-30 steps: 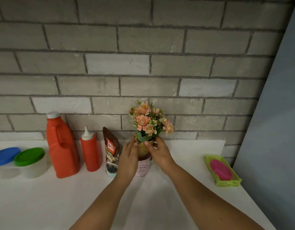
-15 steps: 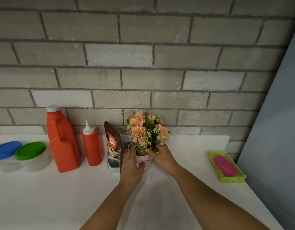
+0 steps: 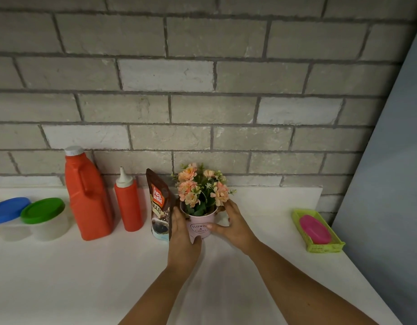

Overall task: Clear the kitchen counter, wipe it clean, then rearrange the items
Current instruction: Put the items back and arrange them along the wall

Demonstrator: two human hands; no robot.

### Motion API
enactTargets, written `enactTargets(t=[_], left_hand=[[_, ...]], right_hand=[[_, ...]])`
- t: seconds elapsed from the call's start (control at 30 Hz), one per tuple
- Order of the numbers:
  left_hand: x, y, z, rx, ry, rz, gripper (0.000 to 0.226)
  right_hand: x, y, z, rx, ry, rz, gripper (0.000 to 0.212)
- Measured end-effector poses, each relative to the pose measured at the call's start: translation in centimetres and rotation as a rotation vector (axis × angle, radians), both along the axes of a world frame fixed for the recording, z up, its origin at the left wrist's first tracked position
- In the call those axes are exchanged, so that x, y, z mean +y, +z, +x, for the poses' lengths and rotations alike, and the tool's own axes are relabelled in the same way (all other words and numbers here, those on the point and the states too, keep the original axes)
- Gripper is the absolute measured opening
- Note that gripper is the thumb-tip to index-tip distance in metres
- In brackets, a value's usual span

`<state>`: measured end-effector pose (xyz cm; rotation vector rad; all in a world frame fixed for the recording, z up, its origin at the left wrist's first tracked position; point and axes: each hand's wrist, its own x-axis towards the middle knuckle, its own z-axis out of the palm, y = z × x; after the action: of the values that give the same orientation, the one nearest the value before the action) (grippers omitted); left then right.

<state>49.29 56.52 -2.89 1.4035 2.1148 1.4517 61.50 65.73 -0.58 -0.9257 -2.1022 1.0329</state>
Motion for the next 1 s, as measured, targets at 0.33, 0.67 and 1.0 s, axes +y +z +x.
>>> enactTargets(t=[0.33, 0.67, 1.0], left_hand=[[-2.1, 1.1, 6.1, -0.238, 0.099, -0.072, 0.075], [0.8, 2.5, 14.4, -0.279, -0.136, -0.095, 0.055], [3.8, 2.1, 18.9, -0.334, -0.237, -0.177, 0.045]], right_hand=[[0.9, 1.3, 5.3, -0.044, -0.325, -0.011, 0.051], [3.5, 1.5, 15.5, -0.397, -0.774, 0.04, 0.063], [5.2, -0.2, 18.9, -0.608, -0.674, -0.131, 0.101]])
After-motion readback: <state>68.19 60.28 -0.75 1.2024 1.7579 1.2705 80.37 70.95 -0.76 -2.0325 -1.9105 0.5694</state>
